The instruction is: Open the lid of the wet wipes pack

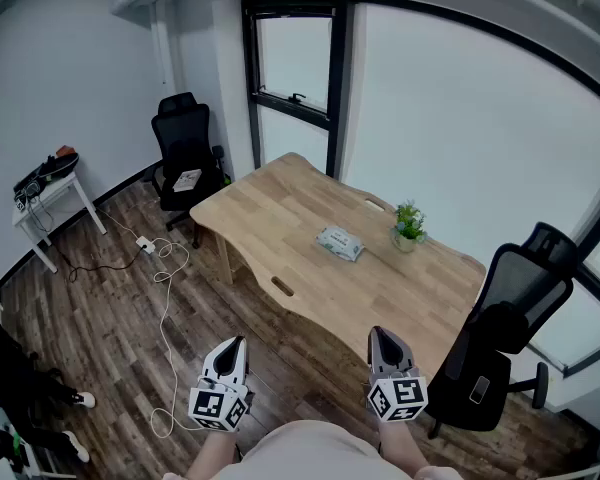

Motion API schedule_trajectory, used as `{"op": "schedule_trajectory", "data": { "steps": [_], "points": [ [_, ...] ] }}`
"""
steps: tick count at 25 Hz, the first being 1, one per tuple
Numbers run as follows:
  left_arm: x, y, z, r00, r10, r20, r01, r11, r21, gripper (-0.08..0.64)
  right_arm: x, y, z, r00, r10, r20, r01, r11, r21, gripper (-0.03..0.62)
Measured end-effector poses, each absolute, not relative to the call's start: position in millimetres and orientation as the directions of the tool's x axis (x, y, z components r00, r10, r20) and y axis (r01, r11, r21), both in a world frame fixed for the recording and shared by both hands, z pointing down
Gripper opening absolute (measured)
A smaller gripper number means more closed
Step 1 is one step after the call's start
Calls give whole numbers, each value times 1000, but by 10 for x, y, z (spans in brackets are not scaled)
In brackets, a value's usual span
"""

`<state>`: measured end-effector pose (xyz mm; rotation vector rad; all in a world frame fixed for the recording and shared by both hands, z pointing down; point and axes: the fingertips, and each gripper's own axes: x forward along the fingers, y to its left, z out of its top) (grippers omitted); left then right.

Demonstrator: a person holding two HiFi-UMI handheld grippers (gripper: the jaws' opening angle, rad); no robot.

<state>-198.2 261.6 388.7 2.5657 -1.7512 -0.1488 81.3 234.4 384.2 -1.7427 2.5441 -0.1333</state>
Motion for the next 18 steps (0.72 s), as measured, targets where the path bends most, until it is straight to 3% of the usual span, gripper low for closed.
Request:
{"op": "schedule_trajectory", "data": {
  "steps": [18],
  "points": [
    [-1840, 2496, 3860, 406, -912, -51, -911, -409, 57, 21, 751, 2245, 3850, -372, -928, -5, -924, 371, -95, 8]
  ]
}}
